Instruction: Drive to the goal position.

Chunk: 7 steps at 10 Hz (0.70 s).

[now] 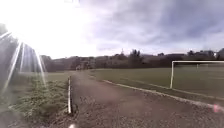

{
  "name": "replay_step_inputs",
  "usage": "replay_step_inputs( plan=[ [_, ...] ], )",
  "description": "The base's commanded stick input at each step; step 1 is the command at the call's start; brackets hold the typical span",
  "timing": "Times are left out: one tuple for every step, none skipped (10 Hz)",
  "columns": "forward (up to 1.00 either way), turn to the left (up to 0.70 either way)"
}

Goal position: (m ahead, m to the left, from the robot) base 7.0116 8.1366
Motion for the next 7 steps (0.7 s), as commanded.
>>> replay_step_inputs(
  plan=[
    [0.0, 0.0],
    [0.0, 0.0],
    [0.0, 0.0],
    [0.0, 0.0],
    [0.26, 0.0],
    [0.65, 0.0],
    [0.7, 0.0]
  ],
)
